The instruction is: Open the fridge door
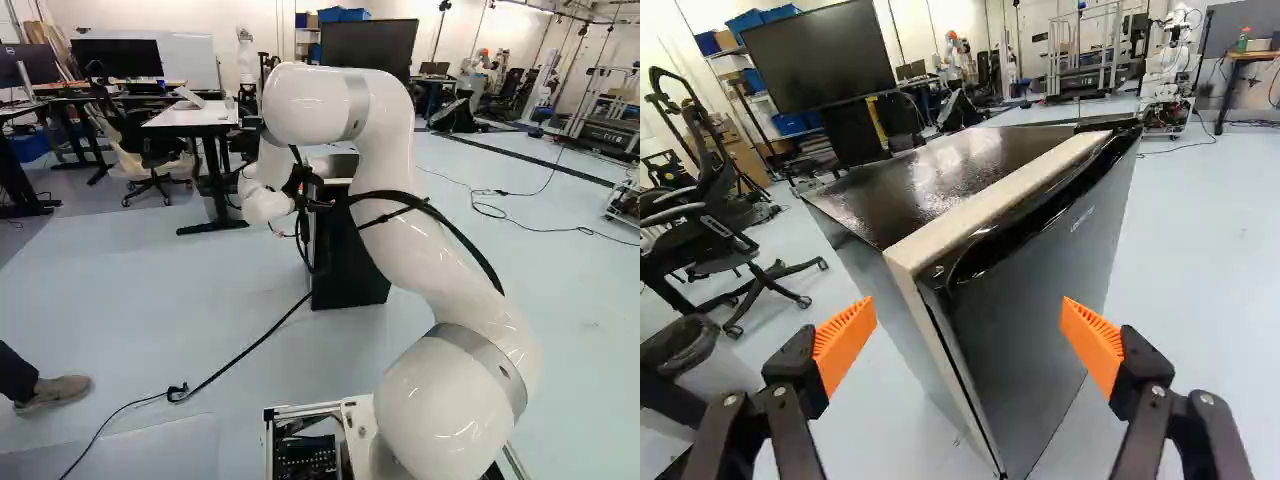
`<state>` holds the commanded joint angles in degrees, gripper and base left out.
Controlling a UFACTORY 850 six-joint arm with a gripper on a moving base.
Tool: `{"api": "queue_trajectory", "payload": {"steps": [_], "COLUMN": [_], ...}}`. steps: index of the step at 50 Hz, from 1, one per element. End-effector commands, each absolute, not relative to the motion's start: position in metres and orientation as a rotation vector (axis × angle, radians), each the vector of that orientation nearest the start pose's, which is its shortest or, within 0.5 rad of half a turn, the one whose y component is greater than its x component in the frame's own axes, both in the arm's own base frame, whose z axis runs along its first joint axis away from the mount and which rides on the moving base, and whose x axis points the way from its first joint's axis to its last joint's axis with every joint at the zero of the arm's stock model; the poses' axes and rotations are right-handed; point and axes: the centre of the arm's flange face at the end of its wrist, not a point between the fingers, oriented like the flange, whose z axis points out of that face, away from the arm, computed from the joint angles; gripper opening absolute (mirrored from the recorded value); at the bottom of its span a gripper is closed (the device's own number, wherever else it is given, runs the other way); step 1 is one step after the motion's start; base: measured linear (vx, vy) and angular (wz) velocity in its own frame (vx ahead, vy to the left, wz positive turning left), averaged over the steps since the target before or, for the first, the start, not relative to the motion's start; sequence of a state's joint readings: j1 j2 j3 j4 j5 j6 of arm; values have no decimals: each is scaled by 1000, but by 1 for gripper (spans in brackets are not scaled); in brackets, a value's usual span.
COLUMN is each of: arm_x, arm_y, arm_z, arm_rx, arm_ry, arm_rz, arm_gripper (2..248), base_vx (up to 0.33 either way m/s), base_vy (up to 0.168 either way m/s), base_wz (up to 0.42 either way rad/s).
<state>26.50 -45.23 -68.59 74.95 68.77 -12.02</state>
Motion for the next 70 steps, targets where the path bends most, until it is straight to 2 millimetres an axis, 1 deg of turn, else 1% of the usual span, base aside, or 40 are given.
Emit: {"api": "queue_trajectory", "payload": {"steps": [31, 55, 70], "arm_x": [589, 592, 593], "arm_y": [197, 186, 184], "arm_z": [286, 286, 286], "arm_rx": [-2475, -2475, -2475], "arm_ry": [1236, 1262, 1267], "arm_rz": [-2096, -2099, -2099], "arm_gripper": [247, 247, 247], "base_vx": [0, 0, 0], "base_vy": [0, 0, 0], "base_wz": [0, 0, 0]}}
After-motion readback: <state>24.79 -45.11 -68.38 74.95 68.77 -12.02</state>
